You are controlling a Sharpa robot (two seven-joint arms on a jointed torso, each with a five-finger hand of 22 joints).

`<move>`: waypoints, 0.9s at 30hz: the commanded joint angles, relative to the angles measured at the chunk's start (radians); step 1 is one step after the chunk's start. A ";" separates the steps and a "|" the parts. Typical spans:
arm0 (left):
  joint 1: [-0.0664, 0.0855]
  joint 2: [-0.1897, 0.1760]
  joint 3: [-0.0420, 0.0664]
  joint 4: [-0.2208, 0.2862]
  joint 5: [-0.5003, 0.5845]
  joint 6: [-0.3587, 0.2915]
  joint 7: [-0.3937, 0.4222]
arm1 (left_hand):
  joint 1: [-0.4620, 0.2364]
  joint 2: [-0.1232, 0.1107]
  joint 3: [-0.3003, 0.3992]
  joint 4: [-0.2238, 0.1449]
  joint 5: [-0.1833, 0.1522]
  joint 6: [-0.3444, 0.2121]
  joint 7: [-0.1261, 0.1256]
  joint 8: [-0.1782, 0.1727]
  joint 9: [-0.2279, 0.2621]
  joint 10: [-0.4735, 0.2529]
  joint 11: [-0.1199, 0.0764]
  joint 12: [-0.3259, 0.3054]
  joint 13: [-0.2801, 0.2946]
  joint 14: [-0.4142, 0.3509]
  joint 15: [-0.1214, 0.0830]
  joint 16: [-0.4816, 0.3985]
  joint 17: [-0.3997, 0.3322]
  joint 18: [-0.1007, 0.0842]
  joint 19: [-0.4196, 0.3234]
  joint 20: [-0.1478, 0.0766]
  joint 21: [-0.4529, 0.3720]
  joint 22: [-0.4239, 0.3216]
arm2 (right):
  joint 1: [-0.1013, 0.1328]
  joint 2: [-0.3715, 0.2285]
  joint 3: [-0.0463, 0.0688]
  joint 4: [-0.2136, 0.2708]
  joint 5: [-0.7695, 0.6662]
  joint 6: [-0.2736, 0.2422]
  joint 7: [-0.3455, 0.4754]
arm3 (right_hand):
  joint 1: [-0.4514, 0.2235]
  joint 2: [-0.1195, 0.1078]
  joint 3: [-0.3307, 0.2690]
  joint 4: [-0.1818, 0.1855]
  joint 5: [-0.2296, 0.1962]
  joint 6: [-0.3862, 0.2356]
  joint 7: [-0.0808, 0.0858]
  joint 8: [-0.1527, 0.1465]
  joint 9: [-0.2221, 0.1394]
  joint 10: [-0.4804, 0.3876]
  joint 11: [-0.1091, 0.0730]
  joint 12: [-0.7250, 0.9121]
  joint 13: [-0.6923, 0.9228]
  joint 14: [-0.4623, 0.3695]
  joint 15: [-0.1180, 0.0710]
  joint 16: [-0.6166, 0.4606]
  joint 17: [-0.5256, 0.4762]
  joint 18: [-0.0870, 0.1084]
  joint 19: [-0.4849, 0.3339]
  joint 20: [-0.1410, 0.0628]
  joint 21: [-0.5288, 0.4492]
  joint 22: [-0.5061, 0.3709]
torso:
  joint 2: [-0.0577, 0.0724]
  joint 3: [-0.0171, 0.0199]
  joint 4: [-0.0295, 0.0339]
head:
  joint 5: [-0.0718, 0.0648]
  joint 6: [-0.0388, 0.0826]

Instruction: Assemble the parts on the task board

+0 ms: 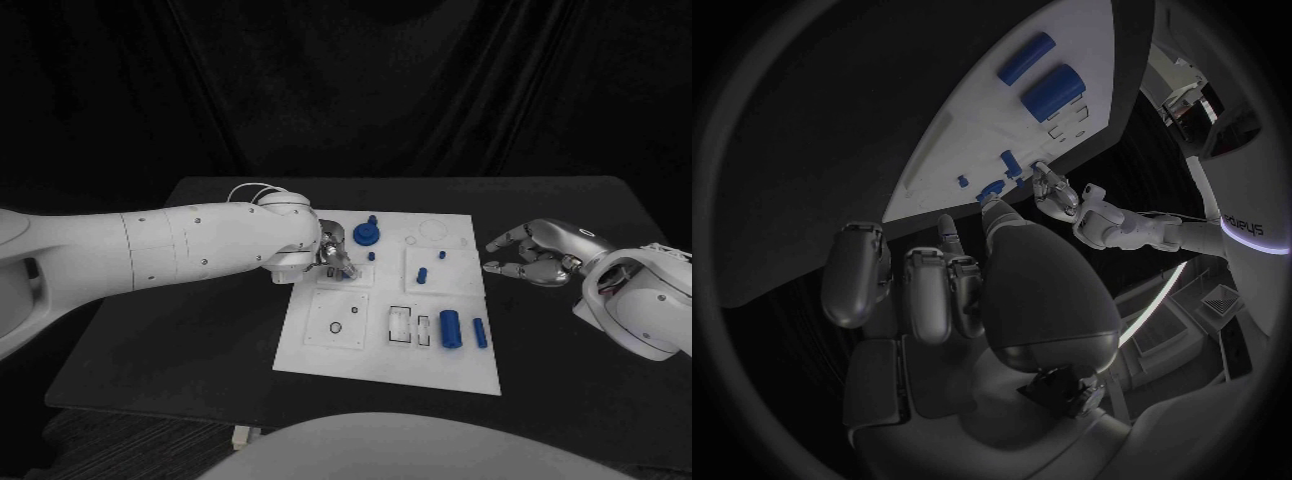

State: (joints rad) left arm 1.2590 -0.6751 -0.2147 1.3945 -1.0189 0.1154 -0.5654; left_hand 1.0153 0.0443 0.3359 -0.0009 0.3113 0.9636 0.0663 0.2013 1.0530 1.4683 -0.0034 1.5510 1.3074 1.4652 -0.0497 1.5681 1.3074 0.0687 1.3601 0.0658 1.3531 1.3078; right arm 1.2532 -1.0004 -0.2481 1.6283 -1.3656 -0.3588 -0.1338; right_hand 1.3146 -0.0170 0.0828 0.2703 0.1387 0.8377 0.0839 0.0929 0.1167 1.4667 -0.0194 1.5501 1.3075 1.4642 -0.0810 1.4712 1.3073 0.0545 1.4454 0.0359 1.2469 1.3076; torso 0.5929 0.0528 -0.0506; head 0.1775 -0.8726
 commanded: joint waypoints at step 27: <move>0.011 -0.031 0.000 0.026 0.005 -0.025 0.084 | -0.028 -0.037 0.196 -0.069 0.098 0.014 -0.013 0.019 0.024 0.080 -0.010 -0.006 0.243 0.106 -0.006 0.003 0.263 0.002 0.008 -0.008 -0.009 0.096 | -0.006 -0.002 0.001 -0.003 -0.002 0.024 -0.025 | 0.010 0.009 -0.003 -0.002 0.012 0.007 -0.001 -0.002 -0.003 0.073 0.007 -0.015 0.227 0.077 0.007 -0.007 0.137 0.016 -0.009 0.003 -0.012 0.169 | 0.000 -0.0001 0.0000 | -0.011 0.000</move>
State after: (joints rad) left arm 1.2631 -0.7059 -0.2158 1.4180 -1.0191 0.0712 -0.5170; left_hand 0.9880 0.0093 0.5211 -0.0634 0.4065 0.9613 0.0646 0.2170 1.0748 1.4648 -0.0068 1.5477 1.3074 1.4652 -0.0497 1.5681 1.3074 0.0687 1.3639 0.0622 1.3492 1.3079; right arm 1.2496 -1.0020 -0.2479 1.6253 -1.3656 -0.3449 -0.1386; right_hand 1.3200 -0.0117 0.0828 0.2703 0.1475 0.8377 0.0839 0.0929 0.1146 1.4668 -0.0194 1.5403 1.3075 1.4642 -0.0811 1.4714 1.3073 0.0546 1.4417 0.0396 1.2380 1.3074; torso 0.5929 0.0527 -0.0507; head 0.1664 -0.8726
